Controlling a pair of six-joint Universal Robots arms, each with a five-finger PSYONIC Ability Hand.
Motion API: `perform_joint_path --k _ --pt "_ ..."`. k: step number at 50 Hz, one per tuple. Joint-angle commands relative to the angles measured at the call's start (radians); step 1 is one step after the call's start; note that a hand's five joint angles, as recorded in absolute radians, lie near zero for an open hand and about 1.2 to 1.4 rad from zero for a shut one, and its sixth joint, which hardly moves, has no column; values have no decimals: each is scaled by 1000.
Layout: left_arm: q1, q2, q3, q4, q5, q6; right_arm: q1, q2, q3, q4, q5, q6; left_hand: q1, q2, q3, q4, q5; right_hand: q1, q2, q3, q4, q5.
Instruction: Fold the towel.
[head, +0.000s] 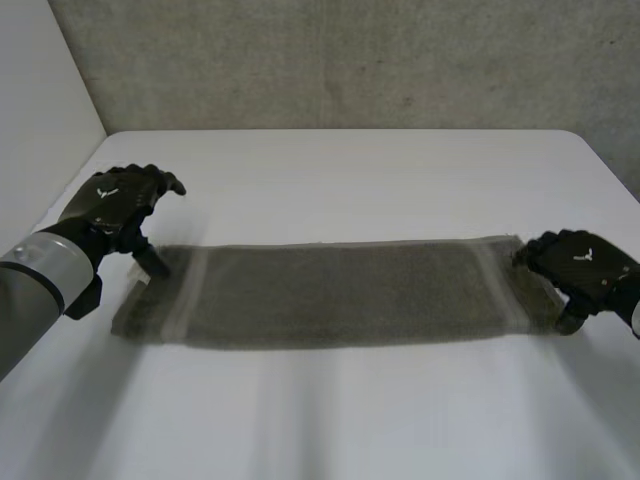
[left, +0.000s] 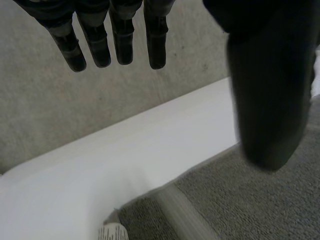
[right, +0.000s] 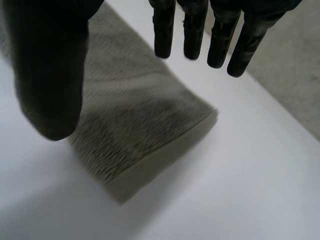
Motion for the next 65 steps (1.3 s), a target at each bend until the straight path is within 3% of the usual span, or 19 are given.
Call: perform_joint_path --k 1,5,7,8,9,11,20,27,34,35,36,37,38,44,49,54,55,57,65 --pt "1 21 -18 31 -1 -3 -8 105 -6 -16 -8 -86 -88 -45 -48 -54 -8 90 88 -46 -76 82" --pt "1 20 -26 30 0 -3 -8 130 -6 -39 -6 -101 -12 32 -48 -54 69 152 150 -46 -76 143" --pt "2 12 -32 33 14 -3 -8 137 -8 -62 -8 -101 569 613 -48 -54 649 243 240 -46 -76 234" --pt "2 12 -32 33 14 -3 -8 137 -8 -62 -8 -101 572 616 -48 -54 653 243 241 -46 -76 235" --pt "5 9 -32 33 29 -3 -8 139 -8 -73 -8 -101 953 997 -48 -54 1034 351 349 -46 -76 342" --pt "10 8 -32 33 45 -5 -6 142 -8 -81 -8 -101 1067 1111 -48 -54 1147 465 463 -46 -76 457" --pt "14 8 -37 34 77 -12 -5 163 -30 -88 -9 -103 1068 1112 -48 -54 1149 1022 1020 -46 -76 1014" --pt "19 9 -34 33 76 -63 -16 156 -40 -90 -1 -103 1068 1112 -48 -54 1149 1023 1021 -46 -76 1014" --pt "34 12 -34 33 72 -72 -159 69 -69 -88 -11 -109 1068 1112 -48 -54 1149 1023 1021 -46 -76 1014" --pt "36 14 -34 33 71 -72 -190 53 -90 -85 -12 -110 932 976 -48 -54 1012 1023 1021 -46 -76 1014" --pt "37 15 -34 30 69 -72 -190 53 -90 -85 -12 -110 457 500 -48 -54 537 1023 1021 -46 -76 1014" --pt "37 15 -34 30 69 -72 -215 33 -112 -78 -14 -112 452 496 -48 -54 532 1023 1021 -46 -76 1014" --pt "37 17 -34 30 69 -72 -221 9 -132 -76 -15 -113 254 298 -48 -54 335 1023 1021 -46 -76 1014" --pt "36 21 -34 27 66 -74 -186 -70 -167 -78 -28 -109 79 123 -48 -54 160 1023 1021 -46 -76 1014" --pt "36 21 -35 27 66 -74 14 -122 -198 -87 -14 -107 73 117 -48 -54 154 1023 1021 -46 -76 1014" --pt "36 23 -34 27 65 -74 398 -90 -259 -113 93 -120 -58 -14 -48 -54 22 1023 1021 -46 -76 1014" --pt "36 23 -34 27 65 -74 399 -90 -259 -113 94 -120 -117 -73 -48 -54 -37 1023 1021 -46 -76 1014" --pt "36 24 -32 27 65 -74 594 -10 -302 -162 170 -121 -132 -88 -48 -54 -52 1023 1021 -46 -76 1014" --pt "36 43 -31 25 65 -74 889 244 -454 -200 273 -152 -135 -92 -48 -54 -55 1023 1021 -46 -76 1014"
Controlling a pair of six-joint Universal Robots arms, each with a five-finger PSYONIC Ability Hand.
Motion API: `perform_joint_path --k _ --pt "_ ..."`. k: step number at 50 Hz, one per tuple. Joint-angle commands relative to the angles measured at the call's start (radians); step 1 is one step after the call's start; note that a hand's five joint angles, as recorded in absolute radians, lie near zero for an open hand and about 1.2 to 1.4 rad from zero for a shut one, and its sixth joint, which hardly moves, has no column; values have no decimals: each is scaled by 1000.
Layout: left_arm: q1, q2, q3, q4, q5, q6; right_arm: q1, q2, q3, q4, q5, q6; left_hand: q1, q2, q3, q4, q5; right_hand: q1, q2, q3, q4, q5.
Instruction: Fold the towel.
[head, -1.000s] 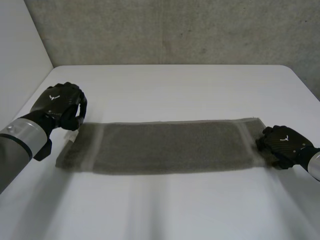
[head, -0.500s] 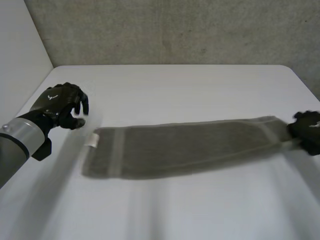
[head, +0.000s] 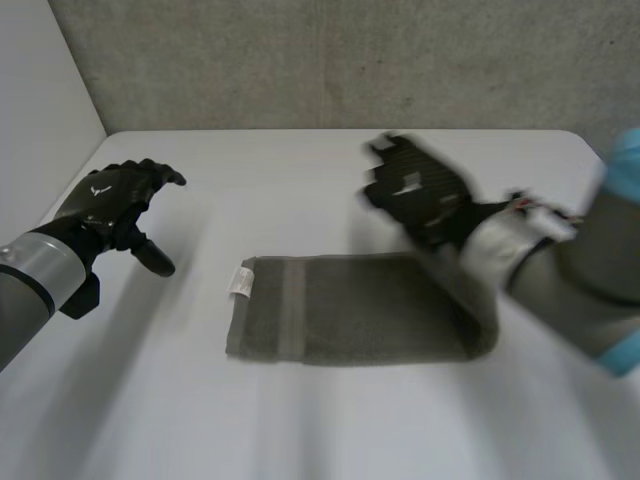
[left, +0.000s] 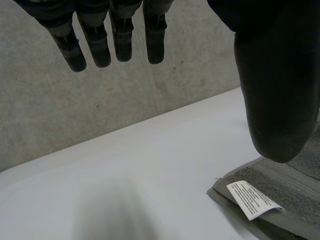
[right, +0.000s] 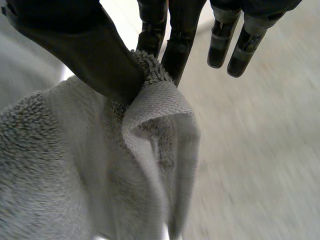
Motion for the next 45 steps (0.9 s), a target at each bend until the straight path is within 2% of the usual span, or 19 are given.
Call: perform_joint_path --k 1,4,5,6,7,8,12,15,17,18,21,25,29,31,32,37,42,44,45 --pt "0 14 0 -1 0 0 235 218 -124 -32 90 -27 -65 -63 -48 -54 -40 103 111 -46 -76 85" --pt "0 19 0 -1 -2 -3 287 280 -155 -34 113 -38 -65 -63 -48 -54 -40 103 111 -46 -76 85" --pt "0 19 0 -1 -2 -3 306 297 -156 -34 116 -37 -65 -63 -48 -54 -40 -262 -255 -46 -76 -280" --pt "2 19 0 -1 -2 -9 310 300 -152 -34 125 -34 -62 -60 -48 -54 -38 -772 -764 -46 -76 -790" --pt "2 19 0 -1 0 -18 311 300 -152 -34 125 -34 -65 -63 -48 -54 -40 -777 -769 -46 -76 -795" --pt "2 19 0 -1 0 -18 311 297 -144 -32 127 -24 -65 -63 -48 -54 -40 -1119 -1111 -46 -76 -1137" --pt "0 19 9 2 0 -37 295 262 -118 -32 139 -1 -65 -63 -48 -54 -40 -1119 -1111 -46 -76 -1137" --pt "-9 17 28 3 0 -51 235 190 -76 -29 158 80 -65 -63 -48 -54 -40 -1119 -1111 -46 -76 -1137" --pt "-15 16 42 5 -2 -63 170 111 -22 -26 152 214 -62 -60 -48 -54 -38 -1119 -1111 -46 -76 -1137" --pt "-18 14 54 5 0 -81 169 110 -21 -26 151 215 -62 -60 -48 -54 -38 -1119 -1111 -46 -76 -1137" --pt "-26 10 68 6 0 -104 102 23 43 -20 138 348 -62 -60 -48 -54 -38 -1119 -1111 -46 -76 -1137" --pt "-92 -16 132 9 0 -164 18 -74 135 -5 124 451 -62 -60 -48 -54 -38 -1119 -1111 -46 -76 -1137" --pt "-158 -62 189 9 -5 -183 -42 -106 204 31 121 448 -62 -60 -48 -54 -38 -1119 -1111 -46 -76 -1137" --pt "-227 -102 229 9 -29 -184 -78 -115 241 54 119 442 -53 -51 -48 -54 -29 -1119 -1111 -46 -76 -1137" --pt "-227 -102 229 9 -29 -184 -109 -118 273 74 118 434 -53 -51 -48 -54 -29 -1119 -1111 -46 -76 -1137" --pt "-329 -235 282 8 -115 -175 -179 -118 382 95 112 361 -33 -30 -48 -54 -8 -1119 -1111 -46 -76 -1137" --pt "-376 -314 296 5 -181 -175 -234 -112 460 28 82 276 -30 -28 -48 -54 -5 -1044 -1036 -46 -76 -1062" --pt "-379 -323 295 3 -196 -176 -257 -99 483 -17 61 263 -30 -27 -48 -54 -5 -860 -852 -46 -76 -878" --pt "-376 -326 292 2 -201 -176 -257 -98 483 -17 61 263 -30 -27 -48 -54 -5 -859 -851 -46 -76 -877"
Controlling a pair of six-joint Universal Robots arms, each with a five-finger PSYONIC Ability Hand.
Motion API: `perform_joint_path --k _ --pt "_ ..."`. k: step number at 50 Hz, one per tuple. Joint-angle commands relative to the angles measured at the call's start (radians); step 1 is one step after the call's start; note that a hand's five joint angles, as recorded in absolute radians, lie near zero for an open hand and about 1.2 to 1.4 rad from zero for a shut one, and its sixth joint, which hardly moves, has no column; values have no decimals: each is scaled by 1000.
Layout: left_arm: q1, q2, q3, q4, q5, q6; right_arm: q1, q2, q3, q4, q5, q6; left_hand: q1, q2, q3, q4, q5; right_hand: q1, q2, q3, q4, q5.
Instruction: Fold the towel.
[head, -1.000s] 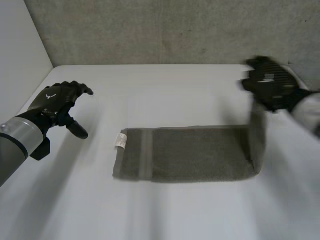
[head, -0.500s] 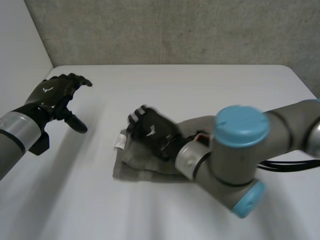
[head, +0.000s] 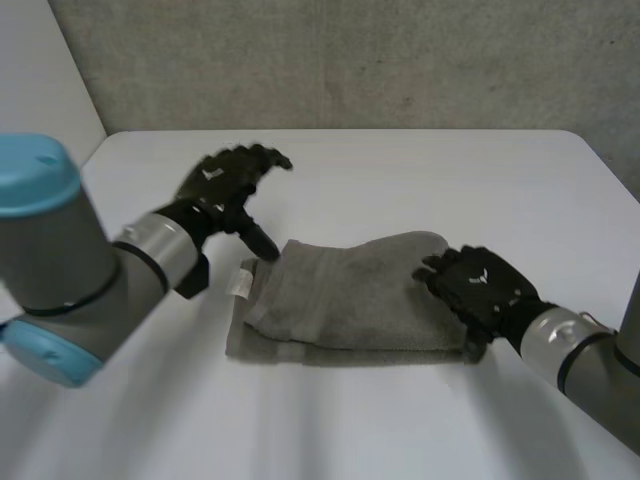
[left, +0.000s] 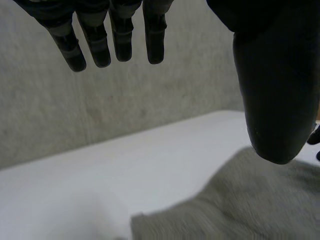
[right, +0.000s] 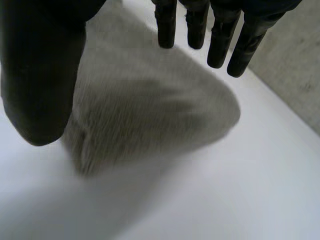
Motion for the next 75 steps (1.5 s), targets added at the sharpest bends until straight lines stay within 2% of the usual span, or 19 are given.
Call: perform_joint_path --k 1,7,10,11,12,14,27,33,38,41,49,52,53,54,55,56,66,68,75 --pt "-31 -72 4 -6 -71 1 -61 39 68 -101 -50 -67 -30 -26 -48 -54 -4 253 250 -46 -76 259" --pt "-19 -59 -8 -7 -76 -6 -64 102 59 -113 -62 -83 -33 -29 -48 -54 -7 363 359 -46 -76 368" --pt "-10 -38 -21 -9 -76 -8 -63 117 51 -113 -64 -83 -33 -29 -48 -54 -7 545 541 -46 -76 550" --pt "-4 -23 -30 -9 -76 -8 -60 116 49 -113 -64 -83 -33 -29 -48 -54 -7 754 751 -46 -76 759" --pt "-4 -22 -30 -9 -76 -8 -60 116 49 -113 -64 -83 -33 -29 -48 -54 -7 756 753 -46 -76 761" --pt "4 7 -53 -9 -74 -9 -60 103 43 -113 -68 -82 -35 -32 -48 -54 -10 1133 1129 -46 -76 1138" --pt "16 90 -102 -9 -76 -9 -69 59 23 -98 -117 -94 -41 -38 -48 -54 -16 1134 1130 -46 -76 1139" --pt "81 172 -131 -9 -74 -9 -46 -44 -87 -82 -139 -229 -47 -44 -48 -54 -22 1134 1130 -46 -76 1139" --pt "148 231 -136 1 -85 -17 154 -21 -214 -50 -182 -301 -50 -47 -48 -54 -25 1134 1130 -46 -76 1139" --pt "171 247 -136 2 -103 -34 391 133 -373 -38 -174 -317 -56 -53 -48 -54 -31 1134 1130 -46 -76 1139" --pt "216 260 -145 -1 -151 -87 551 393 -547 -21 -111 -329 -59 -56 -48 -54 -34 1134 1130 -46 -76 1139" --pt "216 261 -157 2 -148 -87 569 416 -557 -23 -102 -338 -59 -56 -48 -54 -34 1134 1130 -46 -76 1139" --pt "216 261 -157 2 -148 -87 577 421 -555 -30 -91 -341 -59 -56 -48 -54 -34 1112 1108 -46 -76 1117" --pt "216 260 -160 2 -148 -86 577 412 -547 -32 -90 -334 -59 -56 -48 -54 -34 524 521 -46 -76 530" --pt "216 260 -159 2 -146 -86 577 412 -547 -32 -90 -334 -59 -56 -48 -54 -34 518 515 -46 -76 524" --pt "216 260 -159 2 -146 -86 574 387 -535 -38 -70 -311 -59 -56 -48 -54 -34 -88 -91 -46 -76 -83" --pt "190 223 -114 23 -148 -94 413 140 -363 -96 36 108 -62 -59 -48 -54 -36 -88 -91 -46 -76 -83" --pt "177 212 -107 36 -149 -101 344 85 -304 -87 36 276 -62 -59 -48 -54 -36 -88 -91 -46 -76 -83" --pt "127 150 -107 42 -145 -184 240 79 -253 -69 25 472 -53 -50 -48 -54 -28 -88 -91 -46 -76 -83"
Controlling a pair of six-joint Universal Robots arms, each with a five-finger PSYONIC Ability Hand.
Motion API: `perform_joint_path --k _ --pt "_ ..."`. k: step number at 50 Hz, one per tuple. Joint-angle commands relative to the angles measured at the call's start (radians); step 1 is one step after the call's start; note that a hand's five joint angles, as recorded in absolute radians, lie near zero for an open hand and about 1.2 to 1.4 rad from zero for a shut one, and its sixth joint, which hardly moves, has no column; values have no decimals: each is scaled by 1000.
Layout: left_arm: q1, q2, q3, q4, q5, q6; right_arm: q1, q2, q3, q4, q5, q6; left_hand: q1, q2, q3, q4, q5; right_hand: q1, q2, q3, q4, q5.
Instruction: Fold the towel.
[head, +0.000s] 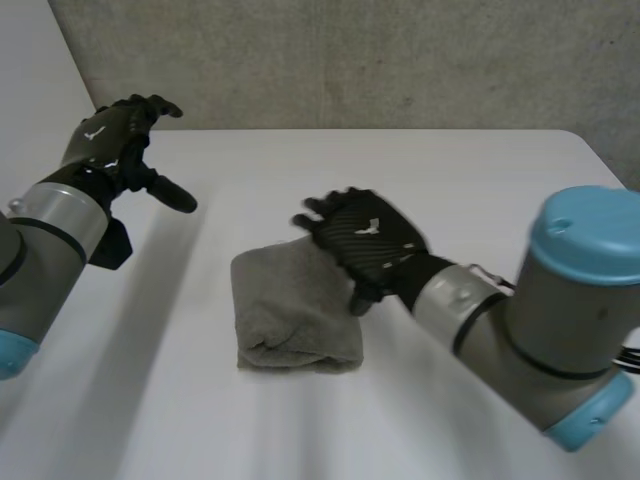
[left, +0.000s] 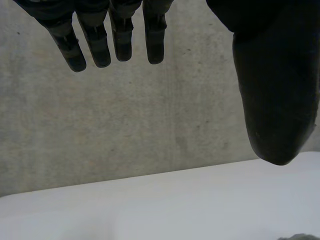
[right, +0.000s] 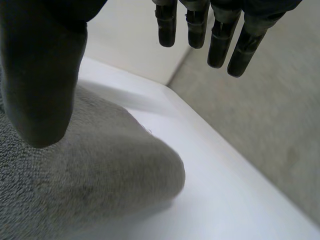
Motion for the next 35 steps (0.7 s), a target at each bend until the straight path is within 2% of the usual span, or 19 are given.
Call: perform_joint_path --k 1,6,12,15,27,35 --pt "-43 -58 0 6 3 -69 -102 16 40 26 -8 200 -53 -48 -48 -54 -27 -59 -71 -46 -76 -61" --pt "-135 -159 -16 -3 -8 -70 -107 120 -18 74 -2 218 -41 -36 -48 -54 -16 -59 -71 -46 -76 -61" --pt "-179 -227 -45 -9 -23 -66 -93 228 -125 105 17 359 -41 -36 -48 -54 -16 -59 -71 -46 -76 -61" --pt "-185 -256 -57 -9 -60 -61 -90 265 -161 105 44 399 -38 -33 -48 -54 -13 -59 -71 -46 -76 -61" --pt "-208 -348 -68 -10 -155 79 -15 339 -208 89 123 379 -41 -36 -48 -54 -16 -59 -71 -46 -76 -61" --pt "-221 -384 -54 -6 -169 85 10 374 -218 89 167 292 -38 -33 -48 -54 -13 -59 -71 -46 -76 -61"
